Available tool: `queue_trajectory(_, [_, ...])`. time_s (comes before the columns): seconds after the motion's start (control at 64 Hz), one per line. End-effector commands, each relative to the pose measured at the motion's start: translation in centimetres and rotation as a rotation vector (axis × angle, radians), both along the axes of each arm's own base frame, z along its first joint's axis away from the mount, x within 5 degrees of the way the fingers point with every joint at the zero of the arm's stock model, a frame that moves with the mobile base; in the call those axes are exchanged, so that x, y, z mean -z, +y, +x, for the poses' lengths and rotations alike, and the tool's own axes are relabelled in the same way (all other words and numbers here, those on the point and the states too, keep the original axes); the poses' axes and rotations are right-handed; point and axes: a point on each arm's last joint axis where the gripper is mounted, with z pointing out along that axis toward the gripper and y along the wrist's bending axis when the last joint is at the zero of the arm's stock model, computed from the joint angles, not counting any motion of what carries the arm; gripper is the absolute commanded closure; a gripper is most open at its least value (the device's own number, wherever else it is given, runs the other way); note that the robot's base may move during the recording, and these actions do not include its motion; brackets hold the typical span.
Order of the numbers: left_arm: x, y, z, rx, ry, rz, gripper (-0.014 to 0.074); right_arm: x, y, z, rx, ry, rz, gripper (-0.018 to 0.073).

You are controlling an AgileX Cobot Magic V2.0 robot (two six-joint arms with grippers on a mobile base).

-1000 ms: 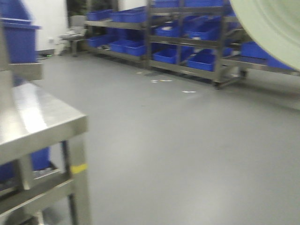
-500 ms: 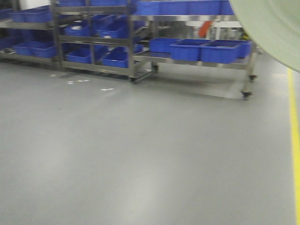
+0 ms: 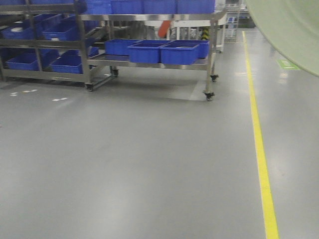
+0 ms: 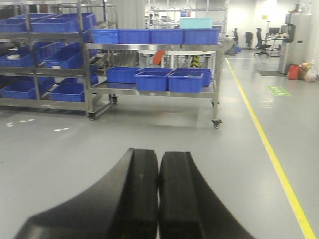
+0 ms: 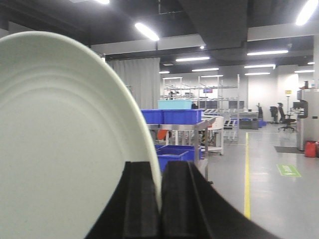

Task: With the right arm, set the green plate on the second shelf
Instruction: 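Drive the base to the shelf rack holding the plate in the right gripper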

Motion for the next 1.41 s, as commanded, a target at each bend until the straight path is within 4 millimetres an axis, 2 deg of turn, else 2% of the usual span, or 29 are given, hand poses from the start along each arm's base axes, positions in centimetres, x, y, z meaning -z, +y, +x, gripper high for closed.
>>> queue_trajectory(0.0, [0.49,0.02,-0.02,0.0,-0.06,-0.016,0.0466,-1.93,-0.04,-0.62,0.0,-0.127,0.016,0.0506])
queue_trajectory(1.391, [0.49,0.02,-0.02,0.0,-0.06,-0.016,0.0466,-1.93,-0.04,-0.62,0.0,-0.127,0.016,0.0506])
